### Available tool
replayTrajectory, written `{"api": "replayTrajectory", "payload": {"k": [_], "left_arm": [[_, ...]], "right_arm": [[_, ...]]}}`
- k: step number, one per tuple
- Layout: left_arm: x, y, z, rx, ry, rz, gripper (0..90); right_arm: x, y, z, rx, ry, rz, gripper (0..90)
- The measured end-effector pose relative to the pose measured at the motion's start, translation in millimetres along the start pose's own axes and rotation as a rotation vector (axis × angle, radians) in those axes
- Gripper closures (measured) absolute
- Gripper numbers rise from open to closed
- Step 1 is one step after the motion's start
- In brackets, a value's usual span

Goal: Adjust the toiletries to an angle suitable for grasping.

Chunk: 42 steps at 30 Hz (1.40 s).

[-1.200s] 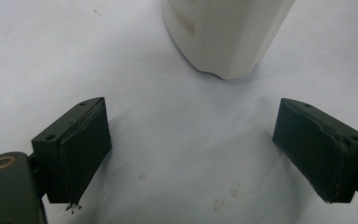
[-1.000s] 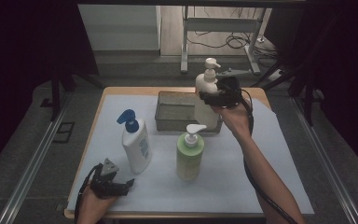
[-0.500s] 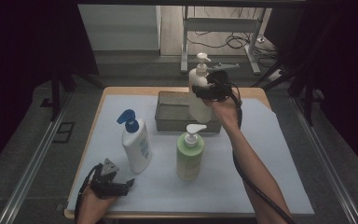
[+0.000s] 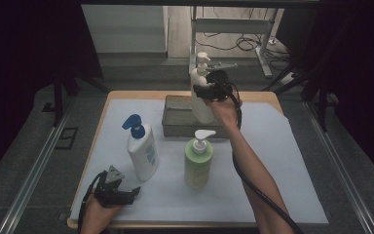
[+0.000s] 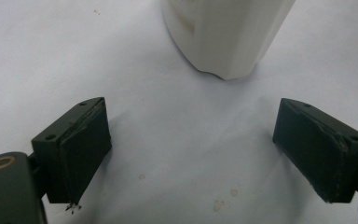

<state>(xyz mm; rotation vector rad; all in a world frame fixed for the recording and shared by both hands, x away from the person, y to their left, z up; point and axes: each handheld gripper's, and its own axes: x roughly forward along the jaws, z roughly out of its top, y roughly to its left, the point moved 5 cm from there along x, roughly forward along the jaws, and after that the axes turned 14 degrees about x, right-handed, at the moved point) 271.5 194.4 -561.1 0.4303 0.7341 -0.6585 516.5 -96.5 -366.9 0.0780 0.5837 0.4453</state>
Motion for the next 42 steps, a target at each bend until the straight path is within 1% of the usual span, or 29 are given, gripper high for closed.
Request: {"api": "replayTrajectory", "payload": {"k": [5, 9, 15, 21, 28, 34, 37, 42], "left_arm": [[-0.2, 0.1, -0.2, 0.003, 0.003, -0.002, 10.7], [-0.2, 0.2, -0.1, 0.003, 0.003, -0.001, 10.7], [-0.1, 0.2, -0.2, 0.003, 0.002, -0.002, 10.7], [-0.2, 0.1, -0.2, 0.003, 0.003, -0.002, 10.7], [-0.2, 0.2, -0.2, 0.003, 0.002, -0.002, 10.7], [-0.1, 0.1, -0.2, 0.002, 0.002, -0.002, 10.7], [-0.1, 0.2, -0.2, 0.003, 0.002, -0.002, 10.7], [-0.3, 0.1, -0.2, 0.003, 0.003, -0.002, 10.7]], "right_arm": [[9.7, -0.8, -1.2, 0.003, -0.006, -0.005, 36.5], [16.7, -1.5, -4.7, -0.005, -0.006, -0.008, 36.5], [23.8, -1.2, -12.8, -0.007, 0.008, -0.004, 36.5], [26.0, -1.5, -21.1, -0.011, 0.025, 0.001, 36.4], [27.8, -3.2, -30.8, 0.006, 0.042, 0.007, 36.4], [27.0, -3.6, -36.9, -0.005, 0.058, 0.003, 36.3], [26.6, -2.9, -39.7, -0.007, 0.067, -0.003, 36.3], [26.7, -2.4, -45.8, -0.004, 0.088, 0.000, 36.3]]}}
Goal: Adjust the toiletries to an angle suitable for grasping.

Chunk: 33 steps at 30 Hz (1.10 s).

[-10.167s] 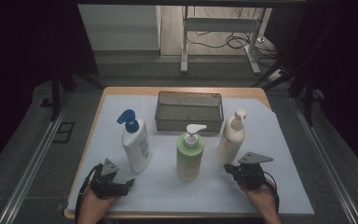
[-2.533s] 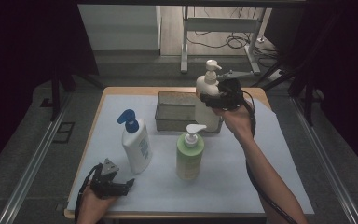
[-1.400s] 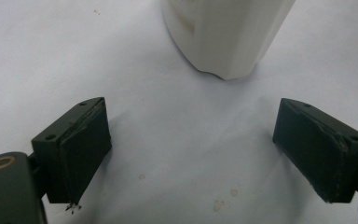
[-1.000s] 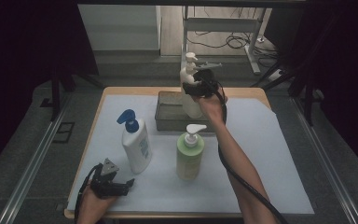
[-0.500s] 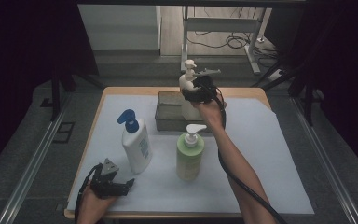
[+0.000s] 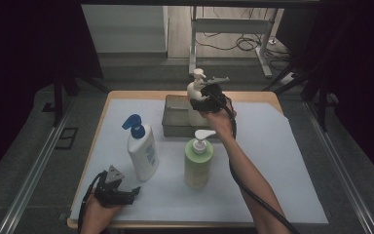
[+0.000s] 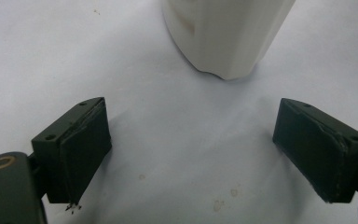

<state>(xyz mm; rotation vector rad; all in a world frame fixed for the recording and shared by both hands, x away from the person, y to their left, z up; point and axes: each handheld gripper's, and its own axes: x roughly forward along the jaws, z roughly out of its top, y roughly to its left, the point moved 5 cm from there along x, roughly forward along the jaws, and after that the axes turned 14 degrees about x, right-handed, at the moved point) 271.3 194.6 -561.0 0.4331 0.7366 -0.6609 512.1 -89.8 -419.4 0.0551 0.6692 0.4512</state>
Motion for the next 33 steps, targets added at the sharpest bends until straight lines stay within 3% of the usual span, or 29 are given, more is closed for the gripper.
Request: {"api": "replayTrajectory", "payload": {"k": [7, 21, 30, 33], "left_arm": [[0.0, 0.0, 0.0, 0.000, 0.000, 0.000, 10.7], [0.1, 0.0, 0.0, 0.000, -0.001, 0.001, 10.7], [0.1, 0.0, 0.0, 0.001, -0.001, 0.000, 10.7], [0.1, -0.1, 0.0, 0.000, -0.001, 0.001, 10.7]], "right_arm": [[2.9, -1.4, -12.4, 0.009, 0.033, 0.000, 36.3], [3.9, -3.2, -19.0, 0.006, 0.045, 0.002, 35.7], [4.4, -5.9, -23.0, -0.044, 0.058, 0.011, 33.7], [2.3, -7.4, -26.8, -0.040, 0.063, 0.022, 33.6]]}}
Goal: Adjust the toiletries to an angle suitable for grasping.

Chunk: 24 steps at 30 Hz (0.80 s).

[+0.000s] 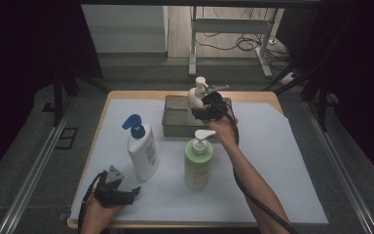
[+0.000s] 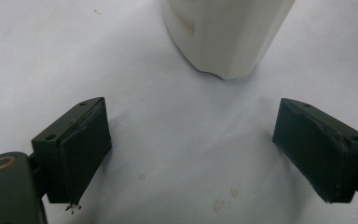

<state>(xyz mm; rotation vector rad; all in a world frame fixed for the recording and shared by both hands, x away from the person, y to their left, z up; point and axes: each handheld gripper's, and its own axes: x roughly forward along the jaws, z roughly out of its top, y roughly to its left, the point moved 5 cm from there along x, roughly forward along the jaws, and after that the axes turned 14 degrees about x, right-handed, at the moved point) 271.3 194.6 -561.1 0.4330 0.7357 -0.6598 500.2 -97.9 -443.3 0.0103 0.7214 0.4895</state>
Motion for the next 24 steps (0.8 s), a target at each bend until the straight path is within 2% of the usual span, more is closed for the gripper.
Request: {"api": "replayTrajectory", "payload": {"k": [7, 12, 19, 24], "left_arm": [[0.0, 0.0, 0.0, 0.001, 0.000, 0.000, 10.8], [0.1, -0.1, 0.1, -0.001, -0.002, -0.001, 10.8], [0.0, -0.2, 0.1, 0.000, -0.001, -0.001, 10.8], [0.0, -0.2, 0.1, 0.000, -0.001, -0.001, 10.8]], "right_arm": [[-8.0, -3.6, -10.8, -0.004, -0.012, 0.020, 33.6], [-16.0, -8.0, -17.8, 0.011, -0.013, 0.047, 35.8], [-28.1, -14.7, -27.8, 0.025, -0.002, 0.084, 43.0], [-36.0, -22.3, -34.3, 0.033, 0.005, 0.061, 48.7]]}}
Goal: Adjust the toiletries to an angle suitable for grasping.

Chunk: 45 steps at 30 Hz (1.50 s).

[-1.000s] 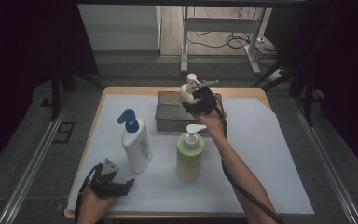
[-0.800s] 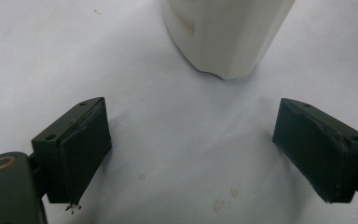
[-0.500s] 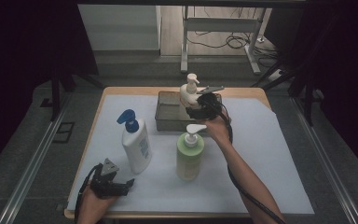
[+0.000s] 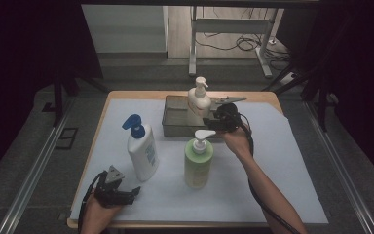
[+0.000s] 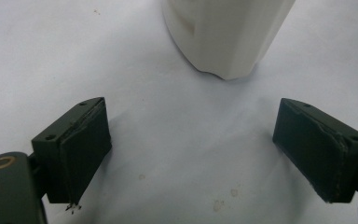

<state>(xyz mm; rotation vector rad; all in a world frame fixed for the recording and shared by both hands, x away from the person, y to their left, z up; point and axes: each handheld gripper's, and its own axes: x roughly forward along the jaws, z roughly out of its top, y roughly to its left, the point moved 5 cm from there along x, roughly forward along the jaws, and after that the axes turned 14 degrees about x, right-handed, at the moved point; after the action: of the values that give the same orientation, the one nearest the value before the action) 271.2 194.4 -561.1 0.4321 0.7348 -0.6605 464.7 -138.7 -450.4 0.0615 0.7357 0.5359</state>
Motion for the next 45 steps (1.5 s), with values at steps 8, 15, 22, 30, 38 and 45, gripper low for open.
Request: {"api": "replayTrajectory", "payload": {"k": [8, 15, 22, 30, 38, 45], "left_arm": [[0.0, 0.0, 0.0, 0.000, -0.001, 0.000, 10.7], [0.0, 0.0, 0.0, 0.000, 0.000, -0.001, 10.7], [-0.1, 0.2, -0.1, 0.001, 0.001, 0.000, 10.8], [0.0, 0.3, -0.1, 0.001, 0.001, 0.000, 10.7], [0.0, 0.3, -0.1, 0.001, 0.001, 0.000, 10.7], [0.0, 0.3, -0.1, 0.001, 0.002, 0.000, 10.7]], "right_arm": [[-2.7, -17.6, -0.8, 0.016, 0.013, -0.032, 69.1], [6.9, -23.8, 6.0, 0.022, 0.018, -0.052, 86.5], [23.5, -24.7, 9.8, 0.026, 0.039, -0.079, 89.2], [39.6, -28.1, 5.7, 0.043, 0.067, -0.075, 89.2], [45.1, -26.6, 1.4, 0.057, 0.085, -0.067, 89.0], [47.7, -22.3, 0.7, 0.064, 0.089, -0.060, 88.1]]}}
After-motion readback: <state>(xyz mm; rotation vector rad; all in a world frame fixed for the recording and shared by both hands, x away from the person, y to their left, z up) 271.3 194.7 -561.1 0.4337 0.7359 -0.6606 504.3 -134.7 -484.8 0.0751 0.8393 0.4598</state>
